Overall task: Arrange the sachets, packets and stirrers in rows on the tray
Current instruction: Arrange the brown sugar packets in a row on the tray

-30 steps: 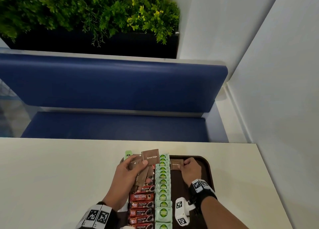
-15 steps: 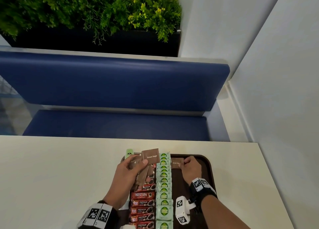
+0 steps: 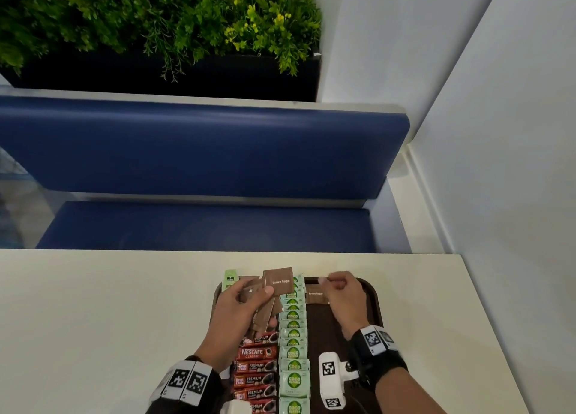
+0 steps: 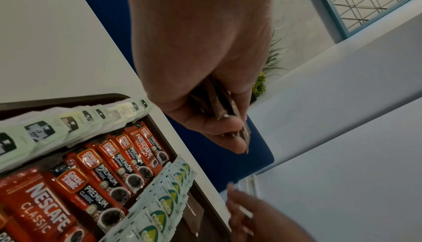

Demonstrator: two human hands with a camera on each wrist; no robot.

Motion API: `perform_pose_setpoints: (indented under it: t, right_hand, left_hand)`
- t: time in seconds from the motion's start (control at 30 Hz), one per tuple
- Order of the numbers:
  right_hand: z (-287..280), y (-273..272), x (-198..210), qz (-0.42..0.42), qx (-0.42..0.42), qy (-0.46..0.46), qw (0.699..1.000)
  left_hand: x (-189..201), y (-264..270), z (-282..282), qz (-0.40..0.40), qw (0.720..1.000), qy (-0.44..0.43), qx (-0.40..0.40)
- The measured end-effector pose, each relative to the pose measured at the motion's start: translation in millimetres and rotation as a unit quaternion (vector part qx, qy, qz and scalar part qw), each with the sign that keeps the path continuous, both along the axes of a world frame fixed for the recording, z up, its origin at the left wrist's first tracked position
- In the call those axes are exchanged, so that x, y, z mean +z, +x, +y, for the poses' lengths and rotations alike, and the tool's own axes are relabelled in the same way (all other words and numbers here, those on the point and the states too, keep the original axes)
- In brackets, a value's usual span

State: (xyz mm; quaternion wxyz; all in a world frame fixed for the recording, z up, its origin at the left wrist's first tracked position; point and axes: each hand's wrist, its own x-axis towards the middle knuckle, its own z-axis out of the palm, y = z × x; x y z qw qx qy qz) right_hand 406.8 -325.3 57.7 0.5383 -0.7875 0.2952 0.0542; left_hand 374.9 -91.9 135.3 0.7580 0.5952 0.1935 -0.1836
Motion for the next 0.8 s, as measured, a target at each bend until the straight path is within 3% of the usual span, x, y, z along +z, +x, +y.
perform_pose_setpoints:
  t: [0.1,0.2,0.37,0.5,0.63,0.7,0.8]
  right_hand:
    - [6.0,-6.2,50.4,-0.026,0.126,0.171,0.977]
    - [2.8,-8.0,75.8,-0.036,0.204,0.165,0.964]
    - [-9.5,-5.1,79.4,-0.07,0.175,0.136,0.973]
    - [-13.8,-6.7,69.4,-0.066,0.104,0.212,0.969]
    - [-21.4,-5.3,36.4,-0.043,0.016,0.231,0.972]
    - [-27.9,-5.6,13.9,-0.013,-0.02,0.18,0.983]
    - [-31.8,-15.8,-23.0,0.053,0.039,0.077,0.995]
  left_hand:
    - [-1.8,4.8,-13.5,-0.012,0.999,0.001,-0.031]
    - [-2.9,9.8,-28.0,-0.026,0.998,0.006,-0.059]
    - [-3.3,14.7,-46.9,-0.039,0.997,0.018,-0.071]
    - [-3.4,18.3,-53.9,-0.033,0.997,0.028,-0.061]
    - [-9.3,20.2,-49.2,-0.034,0.997,0.05,-0.042]
    - [-13.7,19.4,-41.6,-0.024,0.997,0.068,-0.015]
    - [-21.3,17.6,-28.4,-0.014,0.996,0.083,0.011]
